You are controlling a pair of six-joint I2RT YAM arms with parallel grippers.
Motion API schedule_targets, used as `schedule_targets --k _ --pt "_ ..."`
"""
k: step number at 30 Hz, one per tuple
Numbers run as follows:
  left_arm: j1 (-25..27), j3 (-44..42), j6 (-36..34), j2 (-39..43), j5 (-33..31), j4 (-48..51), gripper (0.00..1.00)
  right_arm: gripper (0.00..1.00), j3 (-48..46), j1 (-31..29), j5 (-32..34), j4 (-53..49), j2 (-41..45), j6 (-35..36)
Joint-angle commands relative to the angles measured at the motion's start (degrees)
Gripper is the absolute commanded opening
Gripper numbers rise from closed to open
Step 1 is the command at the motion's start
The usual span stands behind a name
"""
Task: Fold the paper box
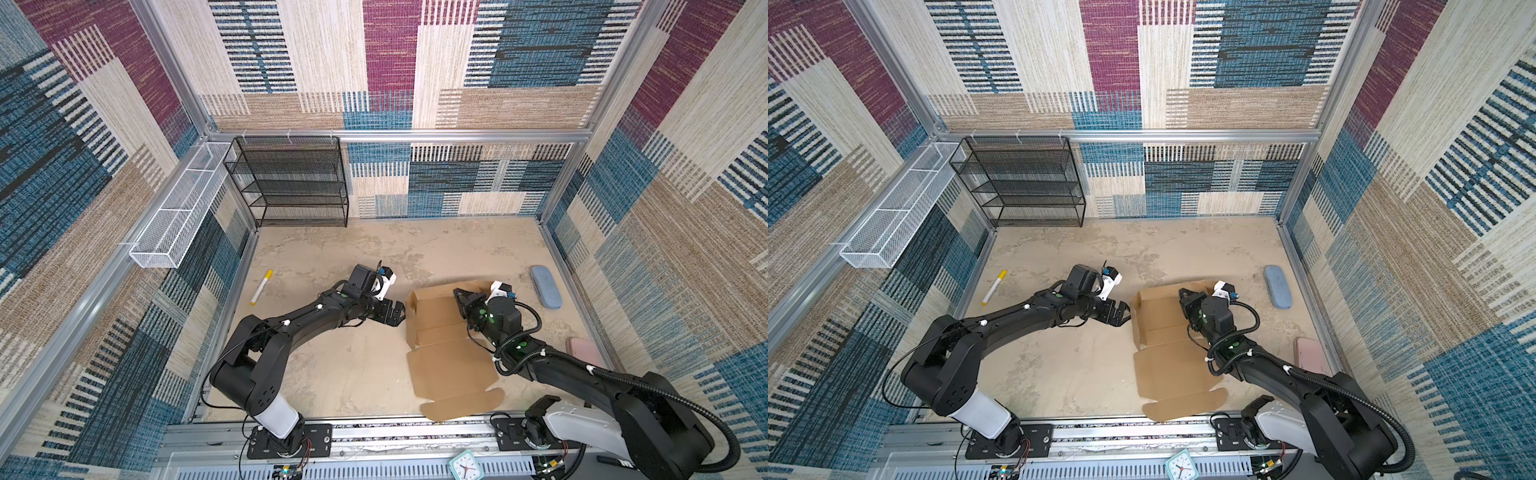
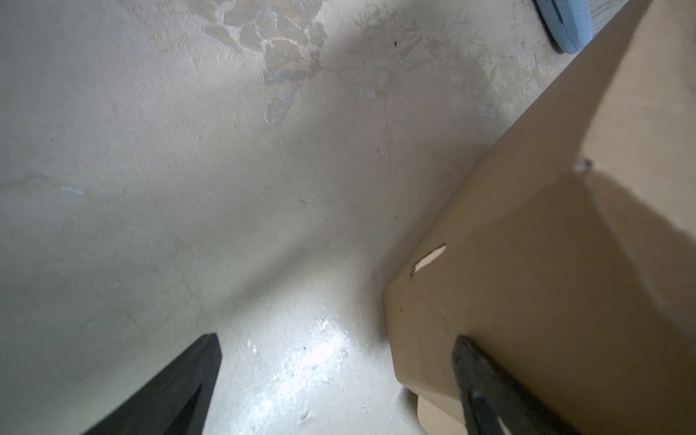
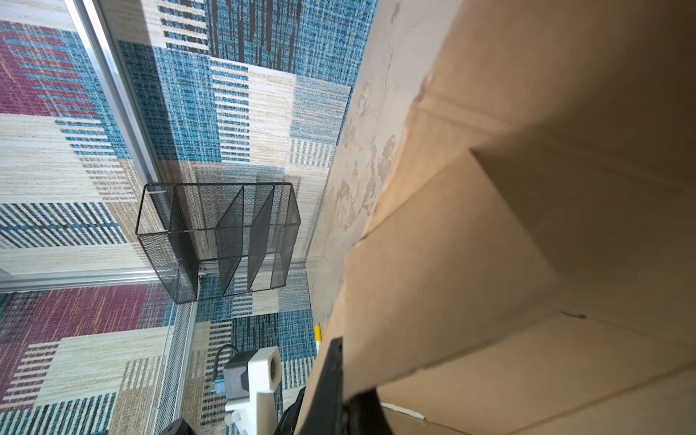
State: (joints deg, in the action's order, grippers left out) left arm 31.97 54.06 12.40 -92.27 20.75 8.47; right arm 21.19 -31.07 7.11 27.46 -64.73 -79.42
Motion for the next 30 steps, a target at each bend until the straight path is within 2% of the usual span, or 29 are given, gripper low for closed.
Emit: schedule_targets --k 1,11,17,27,30 --pt "1.0 -1.0 2.2 1.3 0.0 -3.6 0.99 0.0 -1.4 -1.0 2.2 1.3 2.4 1.4" --pt "7.0 -8.7 3.4 10.0 -4.5 -10.2 0.99 0.0 -3.1 -1.8 5.4 -1.8 7.6 2.9" --pt "7.3 -13.9 2.3 11.7 -5.5 -15.7 0.99 0.0 -3.1 -1.9 5.4 -2.7 7.8 2.8" --pt "6.9 -17.3 -2.1 16.4 -13.2 -20.1 0.99 0.0 -2.6 -2.0 5.5 -3.7 8.3 3.0" --pt "6.4 -17.1 -2.5 15.0 -12.9 -20.7 0.96 0.0 -2.3 -2.0 5.4 -3.7 8.0 3.0"
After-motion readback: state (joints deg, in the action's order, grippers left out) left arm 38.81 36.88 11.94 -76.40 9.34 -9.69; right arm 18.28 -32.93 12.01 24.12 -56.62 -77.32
